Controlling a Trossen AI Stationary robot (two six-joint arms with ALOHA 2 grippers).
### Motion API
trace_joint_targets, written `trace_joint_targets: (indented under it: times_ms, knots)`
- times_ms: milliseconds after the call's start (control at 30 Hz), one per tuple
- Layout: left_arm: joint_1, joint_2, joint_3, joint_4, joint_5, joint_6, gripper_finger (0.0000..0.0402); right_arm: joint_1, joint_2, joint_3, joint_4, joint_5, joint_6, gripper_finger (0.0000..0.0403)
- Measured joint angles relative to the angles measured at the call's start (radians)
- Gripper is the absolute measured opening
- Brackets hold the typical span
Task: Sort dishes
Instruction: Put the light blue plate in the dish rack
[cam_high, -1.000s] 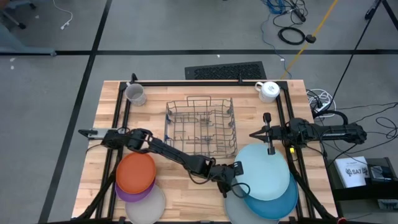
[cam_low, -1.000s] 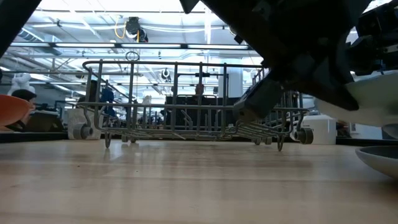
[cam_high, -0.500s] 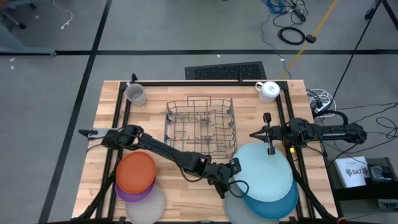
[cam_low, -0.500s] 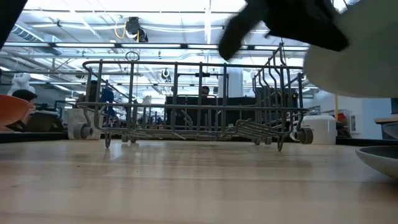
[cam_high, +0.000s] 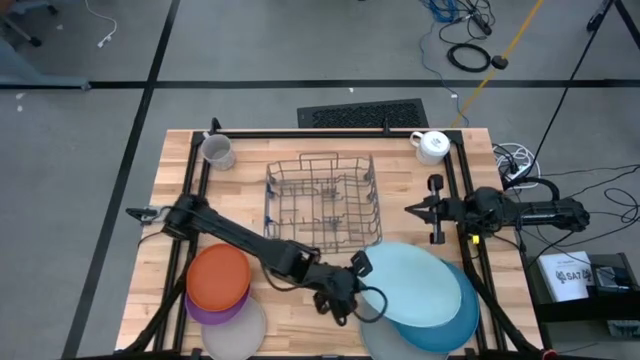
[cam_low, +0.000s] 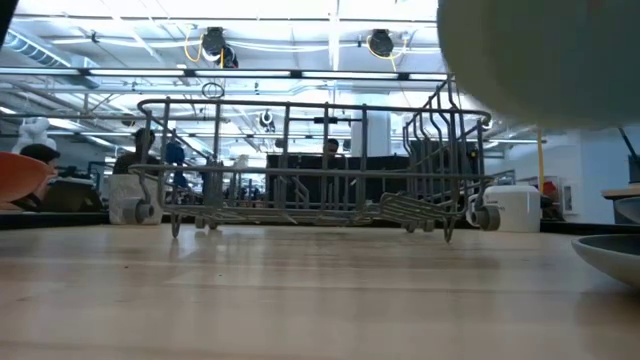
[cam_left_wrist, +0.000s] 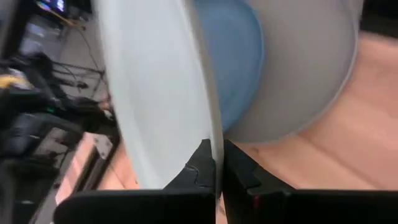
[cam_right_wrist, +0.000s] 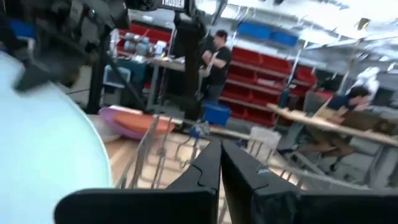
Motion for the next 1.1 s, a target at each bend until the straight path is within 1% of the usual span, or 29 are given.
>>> trace_joint_targets:
  times_ms: [67, 267, 400, 500, 633, 800, 900, 1000, 1100]
  knots:
    - [-0.002, -0.037, 0.001, 0.005, 0.008, -0.04, 0.0, 0.0, 0.0, 0.0, 0.018, 0.008, -0.017, 0.0009]
    - [-0.005, -0.144, 0.001, -0.002, 0.084, -0.154, 0.0, 0.0, 0.0, 0.0, 0.033, 0.004, -0.023, 0.0009]
    - [-0.007, -0.231, 0.001, 0.002, 0.087, -0.23, 0.0, 0.0, 0.0, 0.0, 0.061, 0.003, -0.023, 0.0009]
    - [-0.006, -0.307, 0.001, 0.004, 0.059, -0.303, 0.0, 0.0, 0.0, 0.0, 0.087, 0.003, -0.019, 0.0009]
    - [-0.013, -0.411, 0.001, 0.015, -0.066, -0.394, 0.0, 0.0, 0.0, 0.0, 0.093, 0.002, -0.018, 0.0009]
    - [-0.017, -0.516, 0.001, 0.01, -0.261, -0.531, 0.0001, 0.0, 0.0, 0.0, 0.091, 0.002, -0.016, 0.0009]
    - [-0.022, -0.563, -0.001, 0.009, -0.405, -0.625, 0.0001, 0.0, 0.0, 0.0, 0.084, 0.002, -0.016, 0.0009]
    - [-0.029, -0.599, -0.029, 0.005, -0.538, -0.691, 0.0001, 0.0, 0.0, 0.0, 0.07, 0.001, -0.013, 0.0009]
    - [-0.03, -0.616, -0.061, -0.027, -0.626, -0.795, 0.0001, 0.0, 0.0, 0.0, 0.058, 0.001, 0.002, 0.0009]
